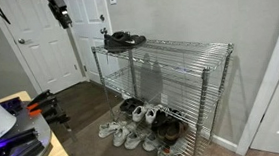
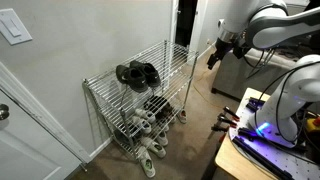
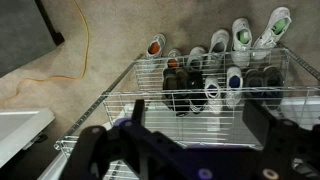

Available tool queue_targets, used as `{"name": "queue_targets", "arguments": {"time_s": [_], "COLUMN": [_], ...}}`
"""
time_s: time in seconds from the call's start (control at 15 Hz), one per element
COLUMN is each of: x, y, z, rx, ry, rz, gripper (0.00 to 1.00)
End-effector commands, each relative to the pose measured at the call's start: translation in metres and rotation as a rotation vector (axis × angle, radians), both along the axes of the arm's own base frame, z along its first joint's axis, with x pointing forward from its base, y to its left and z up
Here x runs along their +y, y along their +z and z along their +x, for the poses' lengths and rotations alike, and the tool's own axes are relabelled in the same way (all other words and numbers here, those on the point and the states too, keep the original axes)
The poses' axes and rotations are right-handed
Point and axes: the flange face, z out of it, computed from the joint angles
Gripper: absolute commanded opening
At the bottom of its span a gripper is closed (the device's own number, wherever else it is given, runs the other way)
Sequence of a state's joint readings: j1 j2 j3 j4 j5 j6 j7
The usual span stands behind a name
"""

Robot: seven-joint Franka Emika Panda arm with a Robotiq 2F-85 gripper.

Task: Pick up the shoes and put them on the second shelf

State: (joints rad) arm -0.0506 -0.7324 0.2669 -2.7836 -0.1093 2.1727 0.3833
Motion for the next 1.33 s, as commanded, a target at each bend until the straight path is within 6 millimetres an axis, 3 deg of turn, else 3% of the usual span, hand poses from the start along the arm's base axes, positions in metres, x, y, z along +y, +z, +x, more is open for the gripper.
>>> {"name": "queue_targets", "arguments": {"time_s": [0.0, 0.4, 0.53, 0.8, 1.27], "x": [0.000, -0.001, 0.002, 0.025, 0.096], "y": [-0.001, -0.002, 0.000, 0.008, 0.008], "z": [0.000, 0.000, 0.010, 0.056, 0.136], "rx": [0.004, 0.007, 0.018, 0.001, 0.009], "ry": [0.000, -0.001, -0.006, 0.026, 0.135], "rz": [0.000, 0.000, 0.006, 0.005, 0.065], "gripper": [1.00, 1.00, 1.00, 1.00, 1.00]}}
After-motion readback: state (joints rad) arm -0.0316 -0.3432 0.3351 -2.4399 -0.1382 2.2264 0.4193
